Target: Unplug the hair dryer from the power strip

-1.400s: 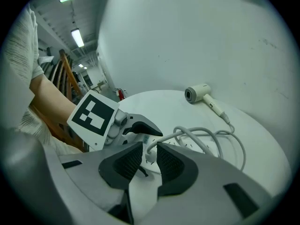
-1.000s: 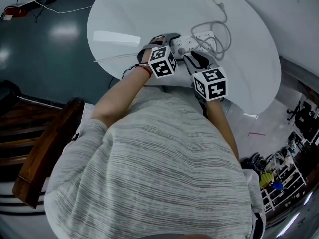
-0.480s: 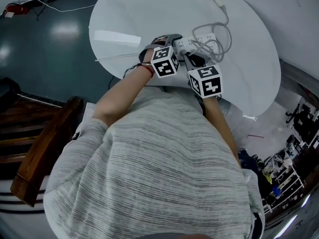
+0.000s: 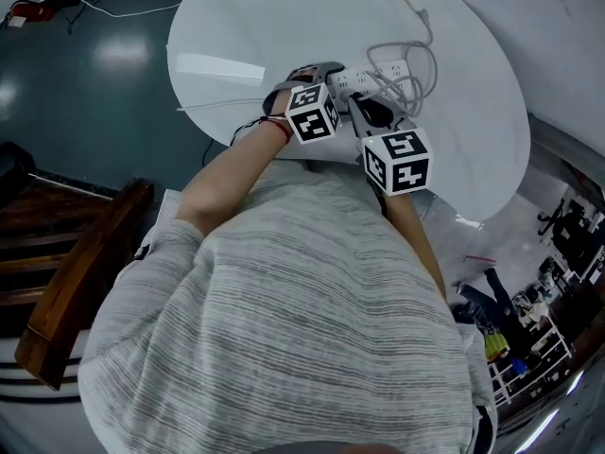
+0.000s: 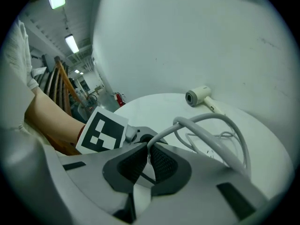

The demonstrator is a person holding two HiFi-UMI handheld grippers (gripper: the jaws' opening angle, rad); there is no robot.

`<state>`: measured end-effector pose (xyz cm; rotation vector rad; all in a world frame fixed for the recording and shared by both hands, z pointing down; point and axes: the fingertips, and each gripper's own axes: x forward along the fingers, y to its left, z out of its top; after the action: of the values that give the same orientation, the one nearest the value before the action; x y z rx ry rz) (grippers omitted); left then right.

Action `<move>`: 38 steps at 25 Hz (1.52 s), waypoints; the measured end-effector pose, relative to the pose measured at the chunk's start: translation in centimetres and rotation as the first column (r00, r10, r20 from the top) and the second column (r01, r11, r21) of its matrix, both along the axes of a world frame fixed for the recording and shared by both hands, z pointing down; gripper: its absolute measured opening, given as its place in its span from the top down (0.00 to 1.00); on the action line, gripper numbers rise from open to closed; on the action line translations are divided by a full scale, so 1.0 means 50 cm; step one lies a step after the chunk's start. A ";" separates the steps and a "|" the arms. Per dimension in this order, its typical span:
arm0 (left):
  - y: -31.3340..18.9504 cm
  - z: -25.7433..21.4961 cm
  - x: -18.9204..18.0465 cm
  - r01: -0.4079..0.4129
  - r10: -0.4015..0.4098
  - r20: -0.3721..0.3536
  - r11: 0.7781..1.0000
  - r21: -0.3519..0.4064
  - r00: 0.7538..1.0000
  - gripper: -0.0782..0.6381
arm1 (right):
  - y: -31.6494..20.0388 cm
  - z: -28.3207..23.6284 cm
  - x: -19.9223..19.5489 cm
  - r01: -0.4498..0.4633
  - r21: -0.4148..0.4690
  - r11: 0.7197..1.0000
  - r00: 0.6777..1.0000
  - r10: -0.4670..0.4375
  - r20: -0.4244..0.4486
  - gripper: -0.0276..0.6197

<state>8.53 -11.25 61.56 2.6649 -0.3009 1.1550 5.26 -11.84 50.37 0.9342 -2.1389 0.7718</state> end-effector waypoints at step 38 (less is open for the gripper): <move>0.014 -0.146 -0.071 0.074 -0.072 -0.181 0.997 0.002 0.981 0.56 | 0.088 0.115 0.101 -0.070 -0.125 0.990 0.997 0.066 -0.030 0.90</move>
<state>4.97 -10.55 54.26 2.7176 -0.3691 0.8841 10.30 -7.43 56.13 0.9492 -2.0194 0.9126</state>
